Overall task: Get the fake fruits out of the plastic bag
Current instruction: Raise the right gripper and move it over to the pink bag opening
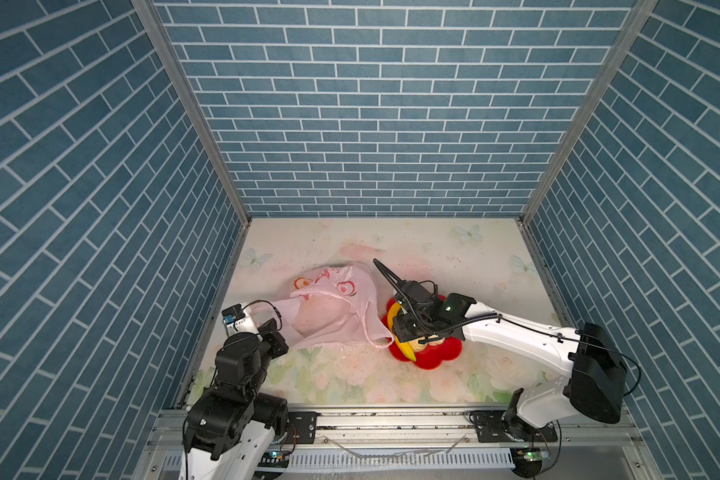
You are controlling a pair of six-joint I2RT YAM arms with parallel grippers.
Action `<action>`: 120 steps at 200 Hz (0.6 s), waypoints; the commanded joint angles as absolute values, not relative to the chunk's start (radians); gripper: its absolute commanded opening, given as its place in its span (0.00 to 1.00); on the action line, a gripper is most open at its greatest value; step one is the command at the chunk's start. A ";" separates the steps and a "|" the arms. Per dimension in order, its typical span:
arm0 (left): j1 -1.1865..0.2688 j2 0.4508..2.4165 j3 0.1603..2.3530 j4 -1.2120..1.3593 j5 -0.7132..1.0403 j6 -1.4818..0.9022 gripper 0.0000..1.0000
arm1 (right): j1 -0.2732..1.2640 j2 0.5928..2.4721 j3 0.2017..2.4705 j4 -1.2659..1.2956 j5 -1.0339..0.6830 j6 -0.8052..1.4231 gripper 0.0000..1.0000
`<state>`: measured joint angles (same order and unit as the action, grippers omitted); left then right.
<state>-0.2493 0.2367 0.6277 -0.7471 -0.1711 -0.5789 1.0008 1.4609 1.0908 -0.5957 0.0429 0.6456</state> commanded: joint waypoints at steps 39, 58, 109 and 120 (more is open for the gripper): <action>-0.253 0.251 0.644 -0.746 -0.143 -0.580 0.09 | 0.956 1.353 1.208 -0.709 0.129 0.553 0.49; -0.253 0.260 0.643 -0.747 -0.121 -0.590 0.09 | 0.957 1.371 1.271 -0.739 0.123 0.498 0.46; -0.253 0.272 0.638 -0.784 -0.070 -0.626 0.08 | 1.003 1.457 1.417 -0.726 0.135 0.405 0.42; -0.253 0.265 0.635 -0.797 -0.069 -0.631 0.08 | 1.014 1.480 1.439 -0.702 0.119 0.393 0.42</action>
<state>-0.2493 0.2737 0.6281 -0.7547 -0.0895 -0.6136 0.9905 1.4319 1.3674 -0.7162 0.1184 0.4637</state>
